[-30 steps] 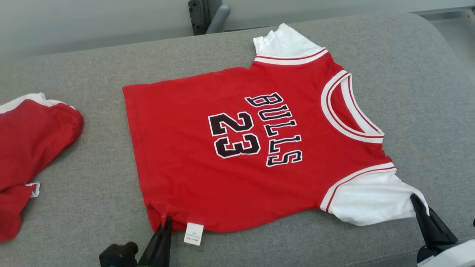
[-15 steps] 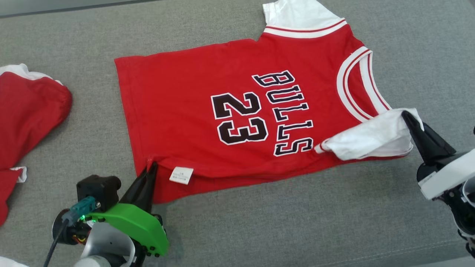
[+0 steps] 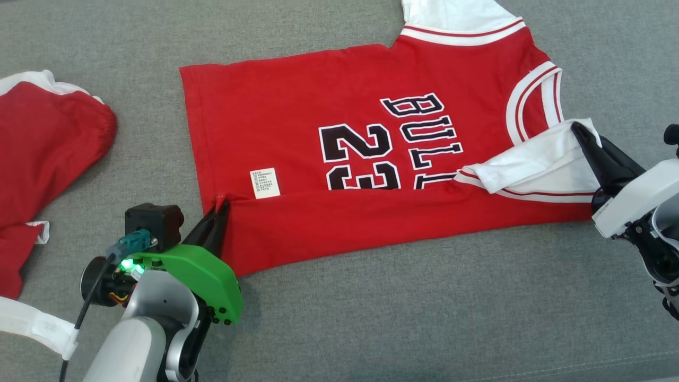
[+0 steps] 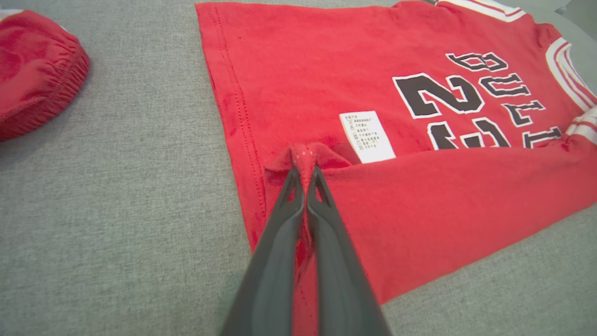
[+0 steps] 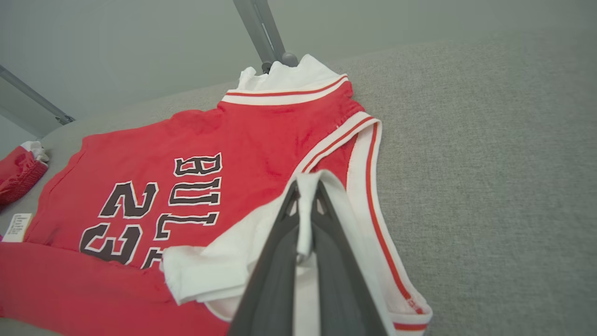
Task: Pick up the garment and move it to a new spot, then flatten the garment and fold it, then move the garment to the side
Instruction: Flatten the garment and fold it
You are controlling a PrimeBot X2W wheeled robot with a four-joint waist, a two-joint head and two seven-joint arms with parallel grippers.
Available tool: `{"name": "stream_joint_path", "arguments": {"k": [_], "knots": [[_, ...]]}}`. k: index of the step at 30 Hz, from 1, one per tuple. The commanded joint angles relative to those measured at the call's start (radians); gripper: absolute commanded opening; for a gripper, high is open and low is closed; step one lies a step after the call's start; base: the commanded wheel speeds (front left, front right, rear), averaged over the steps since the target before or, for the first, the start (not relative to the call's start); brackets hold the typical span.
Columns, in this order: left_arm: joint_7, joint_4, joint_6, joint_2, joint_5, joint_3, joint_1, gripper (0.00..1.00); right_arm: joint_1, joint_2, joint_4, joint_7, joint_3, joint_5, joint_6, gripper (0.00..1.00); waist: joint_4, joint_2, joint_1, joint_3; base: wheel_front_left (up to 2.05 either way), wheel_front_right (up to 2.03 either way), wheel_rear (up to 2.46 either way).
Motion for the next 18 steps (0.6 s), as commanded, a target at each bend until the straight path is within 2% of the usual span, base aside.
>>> {"name": "stream_joint_path", "arguments": {"k": [1,5,6,7,8,9,10,11,12,14,15,16,18], "knots": [[-0.002,0.012,-0.004,-0.001,-0.002,0.003,-0.024,0.0,-0.023,-0.005,0.013,0.003,0.009,-0.003,0.0,0.0,0.004,0.0,0.0001,0.009,0.0,0.0,0.0],[-0.007,0.059,-0.009,0.001,0.002,0.004,-0.054,0.0,-0.08,-0.006,0.054,-0.001,0.051,-0.013,0.0,0.0,0.002,0.0,0.0001,0.023,0.0,0.0,0.0],[-0.009,0.069,-0.01,-0.001,0.002,0.003,-0.061,0.0,-0.093,-0.005,0.064,-0.003,0.063,-0.017,0.0,0.07,0.002,0.0,0.0001,0.026,0.0,0.0,0.0],[-0.01,0.079,-0.009,-0.002,0.002,0.0,-0.066,0.0,-0.105,-0.004,0.073,-0.003,0.076,-0.018,0.0,0.18,0.002,0.0,0.0001,0.029,0.0,0.0,0.0],[-0.01,0.09,-0.011,-0.001,0.007,-0.003,-0.071,0.0,-0.116,-0.004,0.083,-0.001,0.089,-0.018,0.0,0.21,0.002,0.0,0.0001,0.032,0.0,0.0,0.0],[-0.012,0.098,-0.01,-0.002,0.008,-0.006,-0.075,0.0,-0.128,-0.005,0.09,-0.002,0.101,-0.019,0.0,0.32,0.003,0.0,0.0001,0.034,0.0,0.0,0.0],[-0.01,0.107,-0.009,-0.006,0.009,-0.01,-0.077,0.0,-0.139,-0.007,0.099,-0.008,0.111,-0.021,0.0,0.48,0.004,0.0,0.0001,0.035,0.0,0.0,0.0],[-0.009,0.115,-0.009,-0.01,0.011,-0.015,-0.08,0.0,-0.149,-0.008,0.108,-0.015,0.12,-0.02,0.0,0.94,0.004,0.0,0.0001,0.036,0.0,0.0,0.0],[-0.01,0.121,-0.009,-0.012,0.01,-0.018,-0.081,0.06,-0.156,-0.009,0.119,-0.018,0.13,-0.02,0.0,1.0,0.005,0.0,0.0001,0.037,0.0,0.0,0.0],[-0.013,0.132,-0.003,-0.01,0.016,-0.02,-0.08,0.49,-0.172,-0.012,0.135,-0.031,0.152,-0.026,0.0,1.0,0.004,0.0,0.0001,0.036,0.0,0.0,0.0],[-0.013,0.132,-0.003,-0.01,0.016,-0.02,-0.08,0.49,-0.172,-0.012,0.135,-0.031,0.152,-0.026,0.0,1.0,0.004,0.0,0.0001,0.036,0.0,0.0,0.0],[-0.02,0.14,0.004,-0.006,0.021,-0.021,-0.069,1.0,-0.185,-0.012,0.15,-0.051,0.167,-0.03,0.0,1.0,0.002,0.0,0.0001,0.029,0.0,0.0,0.0],[-0.025,0.147,0.013,-0.004,0.019,-0.016,-0.047,1.0,-0.191,-0.015,0.163,-0.078,0.178,-0.035,0.0,1.0,-0.004,0.0,0.0001,0.018,0.0,0.0,0.0]]}}
